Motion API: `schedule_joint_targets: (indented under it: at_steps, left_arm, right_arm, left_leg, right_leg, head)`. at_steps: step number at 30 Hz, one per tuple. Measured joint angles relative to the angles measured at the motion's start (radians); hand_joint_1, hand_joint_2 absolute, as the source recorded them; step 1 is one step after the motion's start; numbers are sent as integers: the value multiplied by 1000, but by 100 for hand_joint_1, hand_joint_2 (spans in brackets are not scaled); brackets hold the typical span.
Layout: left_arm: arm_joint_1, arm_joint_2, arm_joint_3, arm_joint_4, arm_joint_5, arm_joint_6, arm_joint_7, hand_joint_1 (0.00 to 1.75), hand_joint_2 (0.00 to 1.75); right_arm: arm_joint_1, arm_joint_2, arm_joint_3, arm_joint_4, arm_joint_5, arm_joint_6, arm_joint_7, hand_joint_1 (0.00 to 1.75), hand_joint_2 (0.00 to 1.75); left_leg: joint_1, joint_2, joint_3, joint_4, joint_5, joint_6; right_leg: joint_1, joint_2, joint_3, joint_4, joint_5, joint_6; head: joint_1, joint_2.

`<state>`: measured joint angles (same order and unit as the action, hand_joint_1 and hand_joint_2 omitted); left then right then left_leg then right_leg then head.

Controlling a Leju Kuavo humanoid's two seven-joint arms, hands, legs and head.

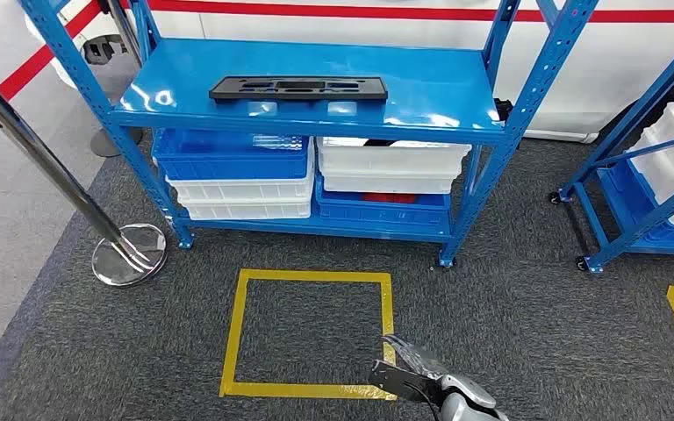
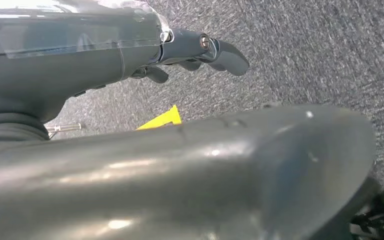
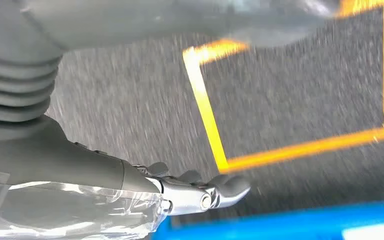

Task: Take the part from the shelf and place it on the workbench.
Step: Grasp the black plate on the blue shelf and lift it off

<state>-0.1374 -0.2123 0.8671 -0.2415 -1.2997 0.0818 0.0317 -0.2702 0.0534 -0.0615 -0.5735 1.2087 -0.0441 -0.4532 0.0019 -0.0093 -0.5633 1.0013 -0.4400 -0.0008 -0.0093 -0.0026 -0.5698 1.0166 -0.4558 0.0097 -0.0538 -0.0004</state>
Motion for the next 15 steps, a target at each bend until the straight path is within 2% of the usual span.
schedule_joint_targets:
  at_steps: [1,2,3,5,7,8,9,10,12,13,14,15]
  left_arm:
    - [-1,0,2,1,-1,0,0,0,0]
    - [-1,0,4,1,-2,0,0,0,0]
    - [-2,0,7,2,-5,-1,0,0,0]
    - [-5,-1,13,4,-9,-3,0,0,0]
    - [-6,-1,22,7,-12,-6,0,0,0]
    - [-5,-1,27,9,-14,-8,0,0,0]
    - [-5,-1,30,10,-16,-9,0,0,0]
    - [-6,-1,34,11,-18,-10,0,0,0]
    - [-9,-1,41,13,-22,-13,0,0,0]
    - [-11,-1,46,14,-24,-14,-1,0,0]
    - [-13,-2,51,15,-26,-15,-1,0,0]
    - [-15,-3,56,15,-28,-16,-2,0,0]
  right_arm:
    - [0,-1,11,-15,-1,-2,1,0,58]
    - [-1,-3,22,-30,-2,-3,1,0,44]
    - [-2,-8,47,-61,-4,-8,2,0,0]
    - [-5,-23,95,-122,-4,-17,4,0,0]
    - [-7,-40,140,-177,-3,-27,10,0,0]
    - [-8,-48,160,-201,-2,-31,13,0,0]
    - [-8,-56,179,-223,0,-35,16,0,0]
    - [-9,-64,199,-249,4,-39,19,0,0]
    - [-17,-84,250,-315,14,-53,25,0,0]
    - [-25,-95,276,-347,20,-62,28,0,0]
    - [-32,-107,305,-379,26,-71,33,0,0]
    - [-38,-116,330,-405,33,-79,37,0,0]
  left_leg:
    - [-1,0,1,0,0,-3]
    - [0,0,-1,4,-4,-6]
    - [1,1,-8,21,-17,-11]
    - [4,2,-51,118,-73,-18]
    - [5,3,-117,258,-133,-23]
    - [6,3,-138,299,-141,-25]
    - [6,3,-141,302,-128,-25]
    - [6,3,-124,264,-98,-24]
    - [6,3,-60,123,-23,-16]
    - [4,3,-33,63,-4,-11]
    - [3,3,-18,27,4,-6]
    - [1,2,-14,15,0,-2]
  right_leg:
    - [-2,0,0,-2,2,-4]
    - [-4,0,1,-5,3,-7]
    - [-5,-1,2,-7,5,-14]
    - [-7,-3,3,-11,7,-24]
    - [-5,-5,3,-10,6,-29]
    - [-4,-6,4,-10,5,-30]
    - [-3,-7,5,-10,4,-30]
    - [-3,-6,7,-9,3,-29]
    - [-1,-5,10,-7,0,-25]
    - [1,-4,9,-4,-2,-21]
    - [2,-4,8,-3,-3,-16]
    - [3,-4,6,-3,-3,-11]
  head:
    - [0,0]
    - [0,0]
    - [0,0]
    - [0,0]
    - [0,0]
    - [0,0]
    - [0,0]
    - [0,0]
    - [0,0]
    - [0,0]
    - [0,0]
    - [0,0]
